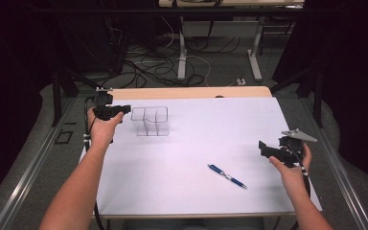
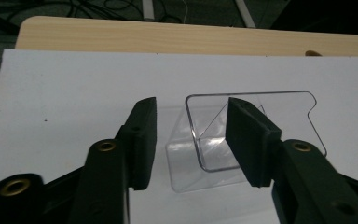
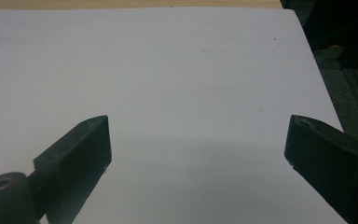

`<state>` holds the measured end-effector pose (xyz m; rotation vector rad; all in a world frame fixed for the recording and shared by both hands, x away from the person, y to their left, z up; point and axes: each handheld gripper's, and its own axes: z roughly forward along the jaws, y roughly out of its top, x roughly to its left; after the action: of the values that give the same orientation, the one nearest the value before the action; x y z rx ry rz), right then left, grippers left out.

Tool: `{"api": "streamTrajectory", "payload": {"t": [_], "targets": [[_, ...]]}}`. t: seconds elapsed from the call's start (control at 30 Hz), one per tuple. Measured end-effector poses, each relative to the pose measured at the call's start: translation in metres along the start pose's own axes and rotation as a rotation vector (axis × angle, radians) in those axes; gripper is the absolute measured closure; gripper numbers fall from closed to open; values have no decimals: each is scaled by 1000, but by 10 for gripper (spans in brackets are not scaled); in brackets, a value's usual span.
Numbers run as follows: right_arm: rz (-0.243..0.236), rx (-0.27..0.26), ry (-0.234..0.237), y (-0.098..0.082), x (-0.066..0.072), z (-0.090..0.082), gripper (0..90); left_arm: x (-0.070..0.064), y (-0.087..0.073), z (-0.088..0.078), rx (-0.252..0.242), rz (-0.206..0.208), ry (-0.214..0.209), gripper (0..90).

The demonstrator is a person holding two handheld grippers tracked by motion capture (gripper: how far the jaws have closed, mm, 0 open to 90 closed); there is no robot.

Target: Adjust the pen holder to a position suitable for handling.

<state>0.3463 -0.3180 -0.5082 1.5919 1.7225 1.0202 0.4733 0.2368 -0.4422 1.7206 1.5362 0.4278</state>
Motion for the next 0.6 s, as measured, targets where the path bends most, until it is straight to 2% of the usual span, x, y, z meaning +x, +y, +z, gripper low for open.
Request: {"api": "streamTrajectory", "payload": {"t": [0.03,0.13,0.2,0.3,0.33,0.4,0.5,0.6], "targets": [[0,1,0,0,0,0,69,3,1,2,14,-6,3,609],[1,1,2,0,-1,1,70,10,1,8,-11,16,9,718],[3,2,3,0,-1,1,72,14,1,12,6,22,11,782],[-4,0,3,-1,-1,1,77,18,-1,17,0,6,-3,891],[-7,3,4,-1,-1,2,77,20,-1,18,14,13,-10,900],[-1,4,4,-1,-1,2,79,20,-1,22,5,25,-26,900],[-2,9,8,-2,-1,3,83,20,-2,29,-6,60,-14,900],[1,13,10,-2,0,3,86,22,-4,37,27,60,-12,900]]}}
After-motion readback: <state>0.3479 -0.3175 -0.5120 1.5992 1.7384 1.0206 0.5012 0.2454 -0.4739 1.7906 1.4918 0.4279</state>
